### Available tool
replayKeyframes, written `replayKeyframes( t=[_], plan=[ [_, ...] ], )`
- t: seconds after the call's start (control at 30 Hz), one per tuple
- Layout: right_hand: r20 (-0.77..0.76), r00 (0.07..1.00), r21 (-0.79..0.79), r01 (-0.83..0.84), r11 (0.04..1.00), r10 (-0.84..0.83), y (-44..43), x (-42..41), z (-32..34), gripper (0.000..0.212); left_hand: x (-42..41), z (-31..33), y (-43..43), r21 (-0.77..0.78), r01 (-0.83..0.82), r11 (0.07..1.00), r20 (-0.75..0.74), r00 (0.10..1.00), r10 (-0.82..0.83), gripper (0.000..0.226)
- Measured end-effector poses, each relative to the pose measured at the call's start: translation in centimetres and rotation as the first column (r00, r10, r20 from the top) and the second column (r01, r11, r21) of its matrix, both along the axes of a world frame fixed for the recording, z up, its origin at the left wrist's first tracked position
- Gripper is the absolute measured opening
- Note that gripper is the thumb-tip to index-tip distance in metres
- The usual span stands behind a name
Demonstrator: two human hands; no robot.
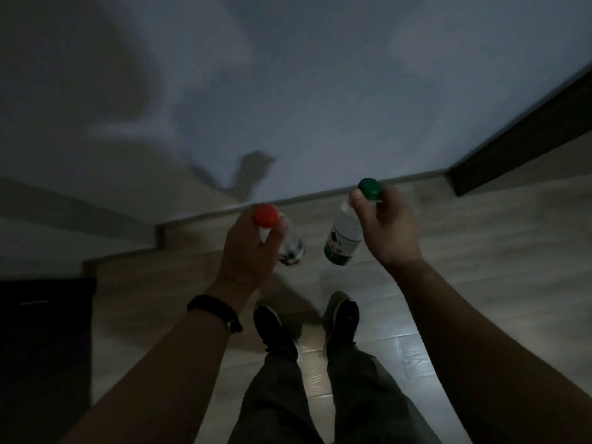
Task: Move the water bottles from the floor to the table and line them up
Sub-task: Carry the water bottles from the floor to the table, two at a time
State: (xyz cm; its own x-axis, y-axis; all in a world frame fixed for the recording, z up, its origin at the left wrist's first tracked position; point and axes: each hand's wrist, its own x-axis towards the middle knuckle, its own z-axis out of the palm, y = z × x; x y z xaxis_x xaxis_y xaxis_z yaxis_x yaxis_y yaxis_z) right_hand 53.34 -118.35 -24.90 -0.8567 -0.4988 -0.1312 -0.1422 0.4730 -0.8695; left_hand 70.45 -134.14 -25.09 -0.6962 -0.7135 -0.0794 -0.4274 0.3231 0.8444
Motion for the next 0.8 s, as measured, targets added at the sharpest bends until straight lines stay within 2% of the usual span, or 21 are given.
replayKeyframes(
  t=[0.13, 0.23, 0.33, 0.4, 0.53, 0.63, 0.8],
  plan=[
    [-0.121, 0.992, -0.033, -0.033, 0.999, 0.028, 0.7, -0.2, 8.9, 0.04, -1.4, 9.3, 0.9, -0.062, -0.085, 0.994, -0.132, 0.988, 0.076, 0.037],
    [-0.171, 0.985, -0.114, -0.01, 0.993, -0.01, 1.5, -0.2, 13.9, 0.038, -2.5, 14.2, 1.3, -0.078, -0.066, 0.995, -0.267, 0.963, 0.043, 0.027],
    [-0.235, 0.97, -0.162, 0.02, 0.987, -0.059, 2.3, -0.3, 17.8, 0.033, -3.5, 18.4, 1.8, -0.016, -0.063, 0.998, -0.296, 0.954, 0.055, 0.022],
    [-0.281, 0.954, -0.185, 0.055, 0.981, -0.106, 3.0, -0.4, 20.0, 0.033, -4.4, 20.6, 2.2, -0.002, 0.024, 1.0, -0.316, 0.949, -0.024, 0.019],
    [-0.358, 0.916, -0.188, 0.117, 0.975, -0.179, 5.1, 0.0, 23.2, 0.034, -6.1, 24.4, 3.5, -0.054, 0.223, 0.973, -0.263, 0.937, -0.229, 0.023],
    [-0.41, 0.874, -0.202, 0.194, 0.96, -0.263, 7.8, 0.6, 24.6, 0.032, -7.7, 26.3, 5.1, -0.08, 0.35, 0.933, -0.273, 0.893, -0.358, 0.024],
    [-0.408, 0.812, -0.212, 0.361, 0.908, -0.418, 13.0, 1.0, 25.7, 0.033, -10.6, 28.2, 9.3, -0.171, 0.512, 0.842, -0.293, 0.789, -0.54, 0.033]
  ],
)
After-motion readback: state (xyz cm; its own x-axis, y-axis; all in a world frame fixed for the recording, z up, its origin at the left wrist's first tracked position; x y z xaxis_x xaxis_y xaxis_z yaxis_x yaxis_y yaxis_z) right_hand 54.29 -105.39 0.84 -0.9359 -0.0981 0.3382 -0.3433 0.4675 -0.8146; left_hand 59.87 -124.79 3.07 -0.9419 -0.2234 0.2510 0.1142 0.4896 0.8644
